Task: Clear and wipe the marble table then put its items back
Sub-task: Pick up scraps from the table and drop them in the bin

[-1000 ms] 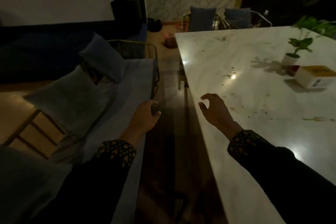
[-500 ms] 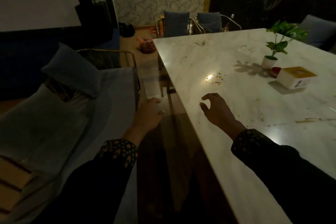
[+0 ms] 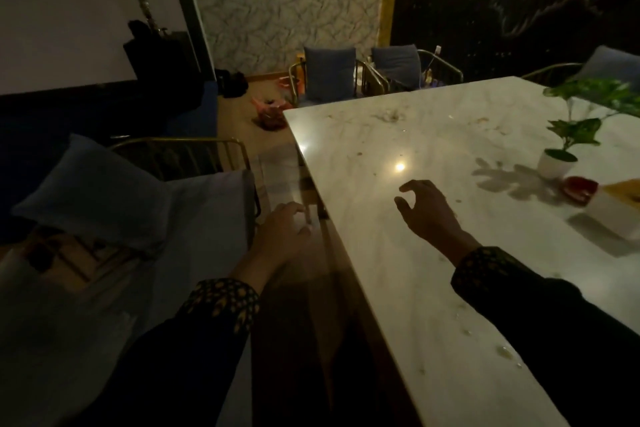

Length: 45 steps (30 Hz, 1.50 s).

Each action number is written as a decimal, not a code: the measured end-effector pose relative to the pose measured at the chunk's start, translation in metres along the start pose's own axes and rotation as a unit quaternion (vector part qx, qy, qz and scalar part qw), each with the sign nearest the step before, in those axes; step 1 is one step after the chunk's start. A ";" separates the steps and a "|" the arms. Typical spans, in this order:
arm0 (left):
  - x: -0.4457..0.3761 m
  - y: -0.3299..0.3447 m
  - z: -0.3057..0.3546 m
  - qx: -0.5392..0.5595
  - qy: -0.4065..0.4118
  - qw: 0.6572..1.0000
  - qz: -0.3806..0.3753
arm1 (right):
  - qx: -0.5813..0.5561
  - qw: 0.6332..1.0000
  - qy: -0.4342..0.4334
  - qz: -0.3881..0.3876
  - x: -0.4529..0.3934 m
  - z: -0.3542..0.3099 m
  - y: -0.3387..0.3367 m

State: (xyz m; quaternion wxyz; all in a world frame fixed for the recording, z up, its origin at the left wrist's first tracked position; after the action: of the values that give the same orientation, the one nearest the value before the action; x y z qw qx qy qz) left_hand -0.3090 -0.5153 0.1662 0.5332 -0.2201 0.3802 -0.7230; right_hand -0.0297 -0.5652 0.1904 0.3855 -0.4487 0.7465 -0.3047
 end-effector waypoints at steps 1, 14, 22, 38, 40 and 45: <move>-0.014 0.000 -0.003 -0.006 0.002 1.000 -0.004 | 0.001 1.000 0.007 -0.002 -0.014 0.001 0.006; -0.274 0.014 -0.062 -0.005 0.034 0.999 -0.031 | 0.042 0.998 0.017 -0.032 -0.224 0.007 0.111; -0.448 0.010 -0.079 -0.040 0.109 0.988 -0.097 | 0.041 0.995 0.094 -0.018 -0.367 0.013 0.161; -0.727 0.096 -0.091 -0.068 0.205 0.956 -0.198 | 0.053 0.964 0.258 -0.036 -0.570 0.136 0.267; -0.762 0.105 -0.092 -0.078 0.209 0.951 -0.215 | 0.049 0.962 0.265 -0.033 -0.596 0.150 0.275; -0.844 0.135 -0.094 -0.081 0.195 0.946 -0.246 | 0.037 0.951 0.302 -0.047 -0.633 0.175 0.296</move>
State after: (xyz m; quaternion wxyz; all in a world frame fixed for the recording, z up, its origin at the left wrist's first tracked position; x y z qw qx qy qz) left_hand -0.0129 0.2873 0.0757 0.2342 -0.2036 0.4680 -0.8274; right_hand 0.1800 0.1104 0.0538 0.1431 -0.3560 0.7942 -0.4712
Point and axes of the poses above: each hand's wrist, its own x-axis away from the middle knuckle, its own y-axis out of the palm, z = x × y, the point moved 9 cm from there along -x, towards the middle knuckle, and after that the axes turned 3 degrees about x, right-handed, at the moved point
